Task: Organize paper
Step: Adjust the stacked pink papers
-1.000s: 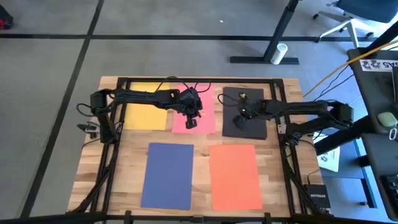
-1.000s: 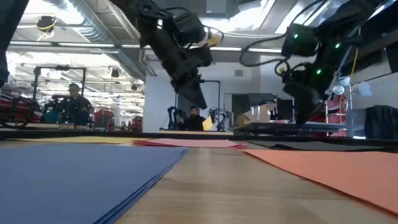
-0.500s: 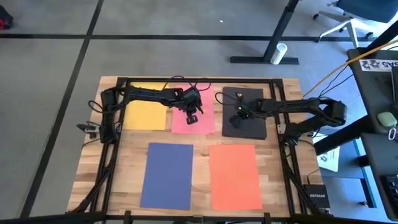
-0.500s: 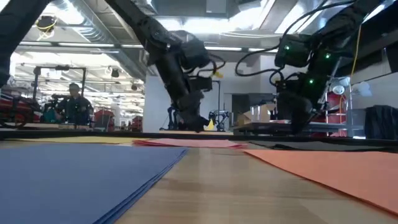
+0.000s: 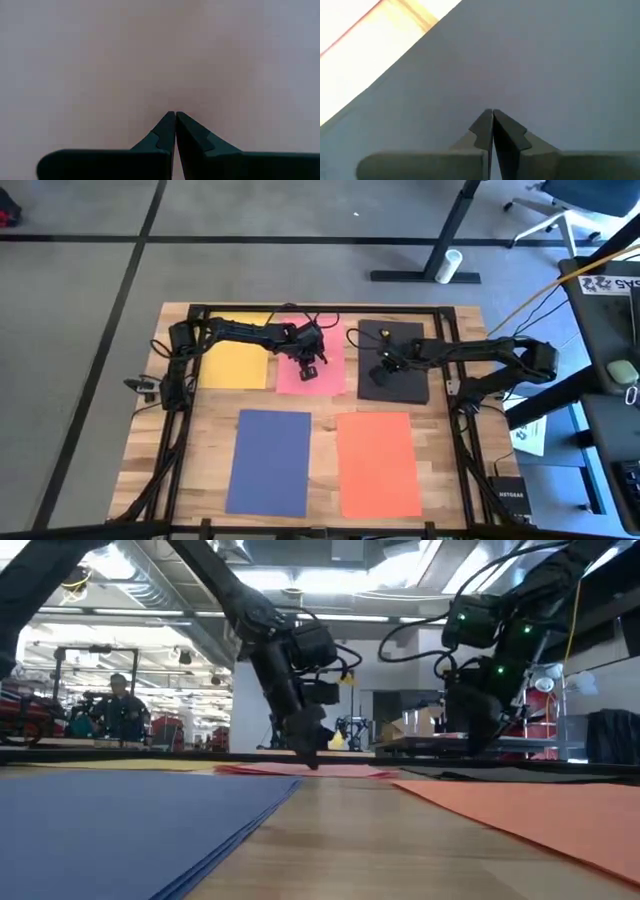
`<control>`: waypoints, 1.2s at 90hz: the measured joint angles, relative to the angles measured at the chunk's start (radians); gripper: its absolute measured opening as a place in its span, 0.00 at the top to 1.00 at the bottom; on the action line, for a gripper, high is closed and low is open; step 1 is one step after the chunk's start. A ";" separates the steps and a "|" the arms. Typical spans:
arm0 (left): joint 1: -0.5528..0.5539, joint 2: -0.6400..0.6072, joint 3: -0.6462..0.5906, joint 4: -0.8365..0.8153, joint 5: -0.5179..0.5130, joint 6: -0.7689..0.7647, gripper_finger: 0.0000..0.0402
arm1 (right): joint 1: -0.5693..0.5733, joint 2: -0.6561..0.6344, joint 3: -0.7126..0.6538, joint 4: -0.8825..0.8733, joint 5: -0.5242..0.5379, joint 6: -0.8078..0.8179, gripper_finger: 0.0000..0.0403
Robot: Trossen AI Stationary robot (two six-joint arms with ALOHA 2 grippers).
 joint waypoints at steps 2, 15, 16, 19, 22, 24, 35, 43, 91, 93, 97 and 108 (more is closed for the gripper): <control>0.000 0.000 0.000 -0.001 0.000 0.000 1.00 | 0.000 0.000 0.000 0.000 0.000 0.000 1.00; 0.002 0.000 0.000 -0.011 -0.002 -0.005 1.00 | 0.000 0.000 0.000 -0.002 0.000 0.000 1.00; 0.002 0.000 0.000 -0.011 -0.003 -0.005 1.00 | 0.000 0.000 0.000 -0.002 0.000 0.000 1.00; 0.003 0.000 0.000 -0.011 -0.007 -0.005 1.00 | 0.000 0.000 0.000 -0.002 0.000 0.000 1.00; 0.003 0.000 0.000 -0.014 -0.015 -0.005 1.00 | 0.000 0.000 0.000 -0.001 0.000 0.000 1.00; 0.005 0.000 0.000 -0.015 -0.019 -0.007 1.00 | 0.000 0.000 0.000 -0.002 0.000 0.000 1.00; 0.012 0.000 -0.001 -0.022 -0.021 -0.020 1.00 | 0.000 0.000 0.000 -0.003 0.000 0.000 1.00; 0.018 -0.002 -0.001 -0.034 -0.026 -0.023 1.00 | 0.000 0.000 0.000 -0.005 0.000 0.000 1.00; 0.009 -0.074 -0.010 -0.077 -0.032 -0.020 1.00 | 0.000 -0.001 0.001 -0.005 0.004 -0.002 1.00; 0.008 -0.085 -0.009 -0.071 -0.031 -0.020 1.00 | 0.000 -0.003 0.001 -0.005 0.005 -0.003 1.00; 0.007 -0.107 -0.003 -0.071 -0.031 -0.013 1.00 | 0.000 -0.006 0.001 -0.003 0.005 -0.005 1.00; 0.007 -0.115 0.042 -0.085 -0.027 -0.001 1.00 | 0.000 -0.021 0.016 -0.011 0.008 -0.016 1.00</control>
